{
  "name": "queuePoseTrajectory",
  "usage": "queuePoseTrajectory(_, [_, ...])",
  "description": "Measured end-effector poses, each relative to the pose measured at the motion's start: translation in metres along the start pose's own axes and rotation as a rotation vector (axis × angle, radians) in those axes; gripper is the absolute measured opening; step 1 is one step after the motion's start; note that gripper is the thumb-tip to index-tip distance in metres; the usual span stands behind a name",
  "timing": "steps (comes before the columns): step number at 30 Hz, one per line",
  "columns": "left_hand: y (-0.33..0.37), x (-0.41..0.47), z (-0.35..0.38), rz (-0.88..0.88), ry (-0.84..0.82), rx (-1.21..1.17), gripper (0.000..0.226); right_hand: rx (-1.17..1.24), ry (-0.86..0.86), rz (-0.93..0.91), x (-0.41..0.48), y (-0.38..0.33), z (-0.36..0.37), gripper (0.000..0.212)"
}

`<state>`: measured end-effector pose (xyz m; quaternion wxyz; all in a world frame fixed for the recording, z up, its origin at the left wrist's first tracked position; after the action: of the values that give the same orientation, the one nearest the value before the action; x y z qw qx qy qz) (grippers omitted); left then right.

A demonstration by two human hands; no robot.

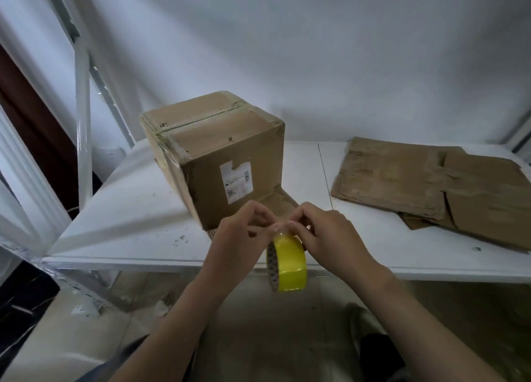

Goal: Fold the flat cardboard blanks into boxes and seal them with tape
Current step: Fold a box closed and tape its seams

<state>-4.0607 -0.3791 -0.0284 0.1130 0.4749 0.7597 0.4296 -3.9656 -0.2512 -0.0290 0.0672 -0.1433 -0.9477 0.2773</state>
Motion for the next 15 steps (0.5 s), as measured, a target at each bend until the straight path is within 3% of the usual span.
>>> queuePoseTrajectory(5, [0.001, -0.005, 0.005, -0.016, 0.003, -0.073, 0.024, 0.071, 0.034, -0.028, -0.007, -0.003, 0.001, 0.008])
queuePoseTrajectory(9, [0.004, -0.007, 0.011, -0.027, -0.017, -0.102, 0.015, 0.096, 0.044, -0.032, -0.012, 0.001, 0.000, 0.008])
queuePoseTrajectory(12, [0.007, -0.010, 0.011, -0.052, 0.023, -0.157, 0.034, 0.112, 0.064, -0.032, -0.014, 0.004, -0.002, 0.007])
queuePoseTrajectory(15, [0.007, -0.012, 0.011, -0.059, 0.089, -0.201, 0.035, 0.132, 0.071, -0.023, -0.015, 0.005, -0.003, 0.007])
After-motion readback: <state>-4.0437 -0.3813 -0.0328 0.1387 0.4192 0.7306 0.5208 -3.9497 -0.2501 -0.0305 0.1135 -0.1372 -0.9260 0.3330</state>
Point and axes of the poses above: each hand's wrist, its own x-axis towards the middle knuckle, its own z-axis out of the palm, y = z × x, the point moved 8 cm from there along x, towards the middle knuckle, and after that the axes turned 10 degrees about -y, right-handed, at the moved point
